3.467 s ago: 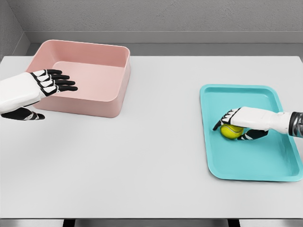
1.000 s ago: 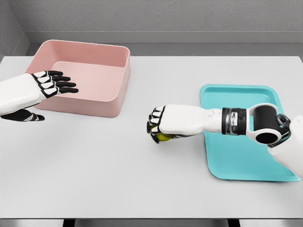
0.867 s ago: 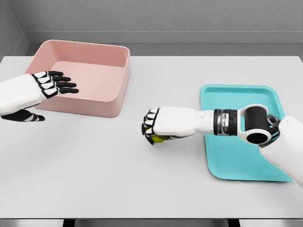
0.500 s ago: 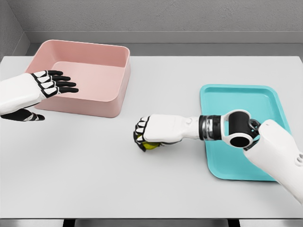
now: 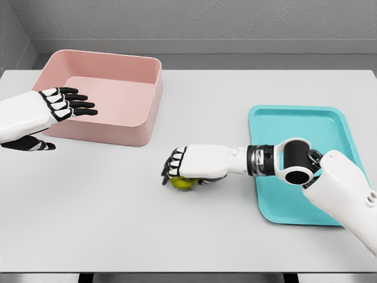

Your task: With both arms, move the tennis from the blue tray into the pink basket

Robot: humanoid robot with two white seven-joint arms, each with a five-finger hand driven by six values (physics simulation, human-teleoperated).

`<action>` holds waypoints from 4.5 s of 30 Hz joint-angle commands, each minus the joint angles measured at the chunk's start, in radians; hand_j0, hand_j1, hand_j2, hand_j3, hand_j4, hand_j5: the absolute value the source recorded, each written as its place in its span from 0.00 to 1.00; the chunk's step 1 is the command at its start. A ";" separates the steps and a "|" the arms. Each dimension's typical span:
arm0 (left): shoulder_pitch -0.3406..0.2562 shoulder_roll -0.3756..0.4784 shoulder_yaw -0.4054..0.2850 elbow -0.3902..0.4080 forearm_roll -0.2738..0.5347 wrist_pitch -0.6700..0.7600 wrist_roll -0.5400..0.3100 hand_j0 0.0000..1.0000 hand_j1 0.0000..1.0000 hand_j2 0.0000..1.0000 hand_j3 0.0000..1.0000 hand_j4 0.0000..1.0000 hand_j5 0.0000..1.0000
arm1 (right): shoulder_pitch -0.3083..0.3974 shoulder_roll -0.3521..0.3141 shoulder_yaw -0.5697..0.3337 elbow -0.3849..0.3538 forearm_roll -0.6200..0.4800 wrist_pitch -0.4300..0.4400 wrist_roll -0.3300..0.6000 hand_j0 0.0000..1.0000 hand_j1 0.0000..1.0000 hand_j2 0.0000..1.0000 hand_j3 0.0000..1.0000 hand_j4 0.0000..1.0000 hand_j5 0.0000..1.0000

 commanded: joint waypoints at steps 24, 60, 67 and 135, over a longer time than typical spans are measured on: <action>0.000 -0.021 -0.009 0.000 0.000 0.001 -0.002 1.00 1.00 1.00 1.00 1.00 1.00 | 0.081 -0.257 -0.353 -0.146 -0.266 0.003 -0.004 1.00 1.00 1.00 1.00 1.00 1.00; -0.314 -0.369 -0.497 0.004 -0.145 0.001 -0.108 1.00 1.00 1.00 1.00 1.00 1.00 | 0.494 -0.167 -0.814 -0.066 -0.392 0.003 -0.005 1.00 1.00 1.00 1.00 1.00 1.00; -0.324 -0.381 -0.522 0.034 -0.133 0.001 -0.109 1.00 1.00 1.00 1.00 1.00 1.00 | 0.495 -0.167 -0.816 -0.064 -0.392 0.003 -0.004 1.00 1.00 1.00 1.00 1.00 1.00; -0.402 -0.507 -0.680 0.299 -0.070 0.001 -0.126 0.74 0.74 0.74 0.74 0.74 0.74 | 0.497 -0.167 -0.816 -0.047 -0.394 0.003 -0.005 1.00 1.00 1.00 1.00 1.00 1.00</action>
